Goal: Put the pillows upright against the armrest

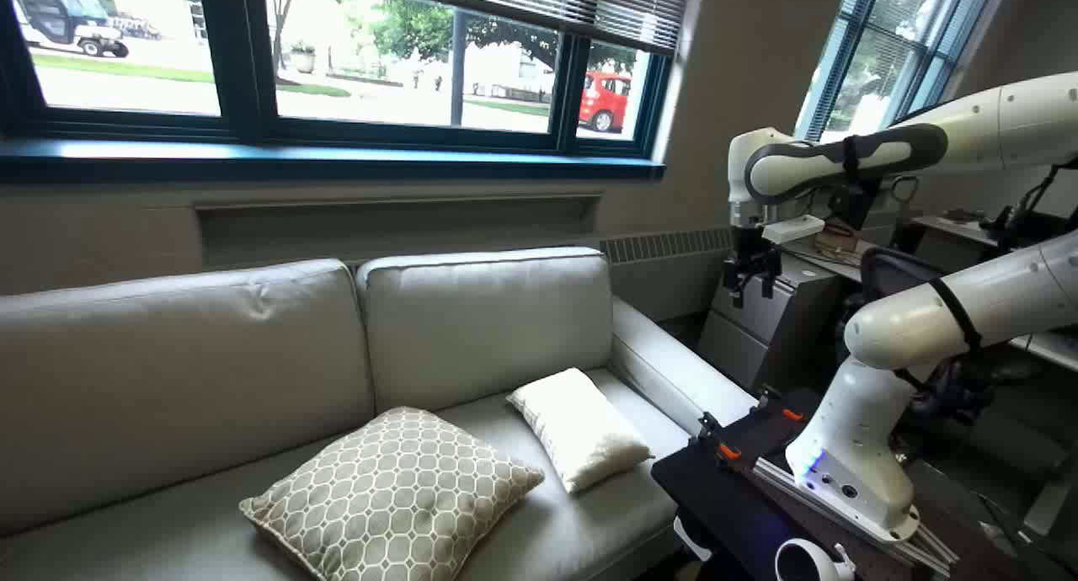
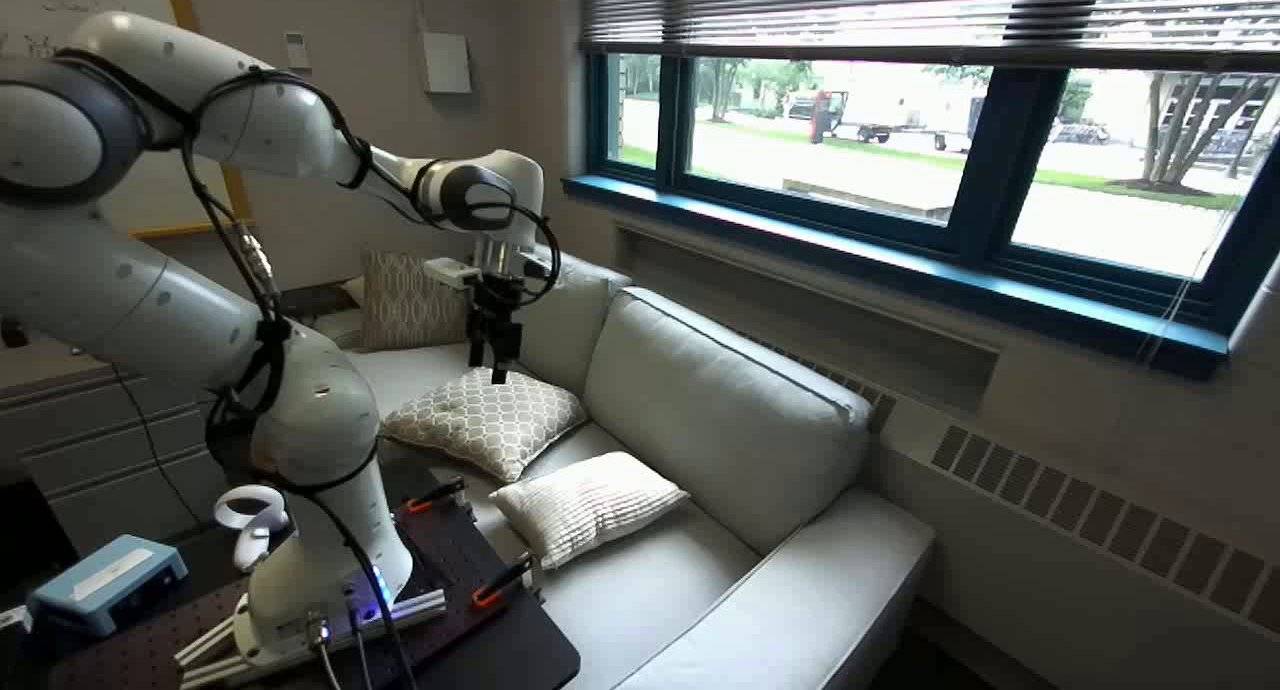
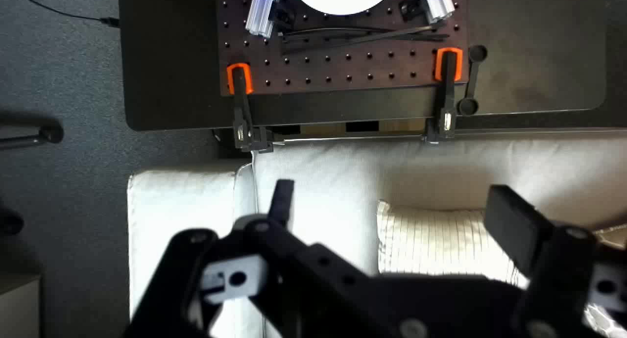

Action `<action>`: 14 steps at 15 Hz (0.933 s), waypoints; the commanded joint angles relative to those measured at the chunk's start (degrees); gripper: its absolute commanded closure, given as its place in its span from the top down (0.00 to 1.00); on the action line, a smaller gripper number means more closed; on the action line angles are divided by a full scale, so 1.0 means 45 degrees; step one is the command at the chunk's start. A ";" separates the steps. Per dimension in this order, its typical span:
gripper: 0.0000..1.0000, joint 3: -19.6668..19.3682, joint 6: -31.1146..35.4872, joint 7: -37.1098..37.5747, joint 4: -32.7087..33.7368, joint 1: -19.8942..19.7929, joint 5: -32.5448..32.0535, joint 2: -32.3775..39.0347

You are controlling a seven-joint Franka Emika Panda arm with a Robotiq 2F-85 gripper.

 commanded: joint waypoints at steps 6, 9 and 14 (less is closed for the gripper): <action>1.00 -0.0140 -0.0019 0.0075 0.0024 0.0148 -0.0074 0.0017; 1.00 -0.0140 -0.0019 0.0075 0.0024 0.0148 -0.0074 0.0017; 1.00 -0.0464 0.2914 -0.0330 0.1285 -0.0082 -0.0128 0.2659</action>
